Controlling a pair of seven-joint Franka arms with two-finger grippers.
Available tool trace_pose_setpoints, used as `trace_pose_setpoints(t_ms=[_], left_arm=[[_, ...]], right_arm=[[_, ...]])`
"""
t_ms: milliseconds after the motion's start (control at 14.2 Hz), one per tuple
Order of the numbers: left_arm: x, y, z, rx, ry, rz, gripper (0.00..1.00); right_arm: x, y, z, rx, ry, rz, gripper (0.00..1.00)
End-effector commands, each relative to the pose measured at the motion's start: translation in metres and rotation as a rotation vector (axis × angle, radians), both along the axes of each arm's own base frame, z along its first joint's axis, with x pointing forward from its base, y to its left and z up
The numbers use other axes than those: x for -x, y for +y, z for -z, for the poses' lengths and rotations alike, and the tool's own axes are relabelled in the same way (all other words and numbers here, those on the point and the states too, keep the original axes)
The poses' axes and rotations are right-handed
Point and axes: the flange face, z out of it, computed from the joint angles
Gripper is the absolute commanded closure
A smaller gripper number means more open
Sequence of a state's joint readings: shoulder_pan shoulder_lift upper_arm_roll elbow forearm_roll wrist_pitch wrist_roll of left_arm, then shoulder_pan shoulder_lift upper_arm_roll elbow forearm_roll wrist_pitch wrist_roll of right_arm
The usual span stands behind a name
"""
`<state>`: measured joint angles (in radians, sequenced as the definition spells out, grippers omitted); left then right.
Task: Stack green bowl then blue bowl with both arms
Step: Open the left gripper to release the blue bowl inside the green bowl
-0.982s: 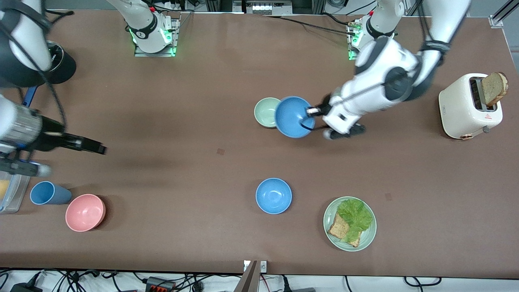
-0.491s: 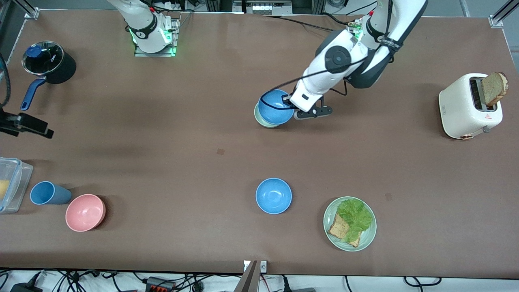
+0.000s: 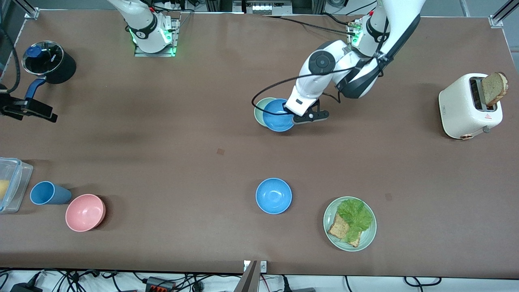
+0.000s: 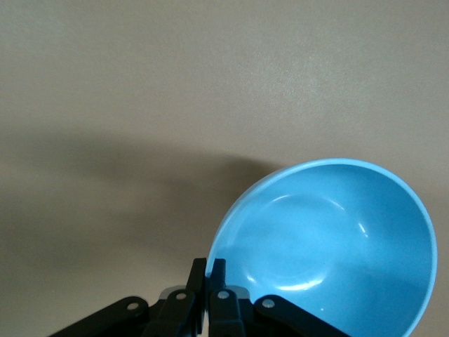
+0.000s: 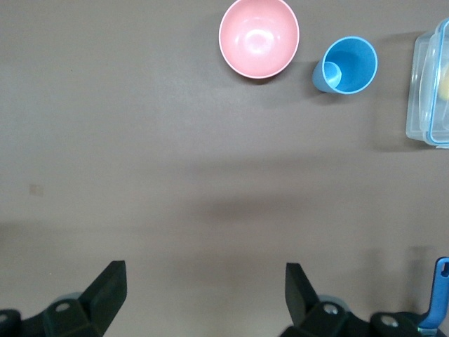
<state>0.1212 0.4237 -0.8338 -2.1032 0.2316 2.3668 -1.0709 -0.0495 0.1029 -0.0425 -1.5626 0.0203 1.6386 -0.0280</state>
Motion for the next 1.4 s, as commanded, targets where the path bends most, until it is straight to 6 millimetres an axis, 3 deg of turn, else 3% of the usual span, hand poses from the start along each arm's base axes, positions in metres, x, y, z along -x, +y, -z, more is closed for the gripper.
trace_pose_setpoints(t_ms=[0,421,1053,1333], left_arm=[[-0.006,-0.006,0.004,0.01,0.001,0.004,0.99],[-0.003,-0.009,0.011,0.012,0.02,0.004,0.99],[0.017,-0.03,0.011,0.006,0.028,0.03,0.99],[0.02,-0.031,0.012,0.0,0.032,0.027,0.95]], right_arm=[[0.039,0.003,0.004,0.013,-0.033,-0.019,0.0],[0.041,0.007,0.004,0.011,-0.025,-0.02,0.0],[0.039,0.007,0.007,0.013,-0.02,-0.019,0.0],[0.038,0.007,0.007,0.015,-0.018,-0.021,0.0]])
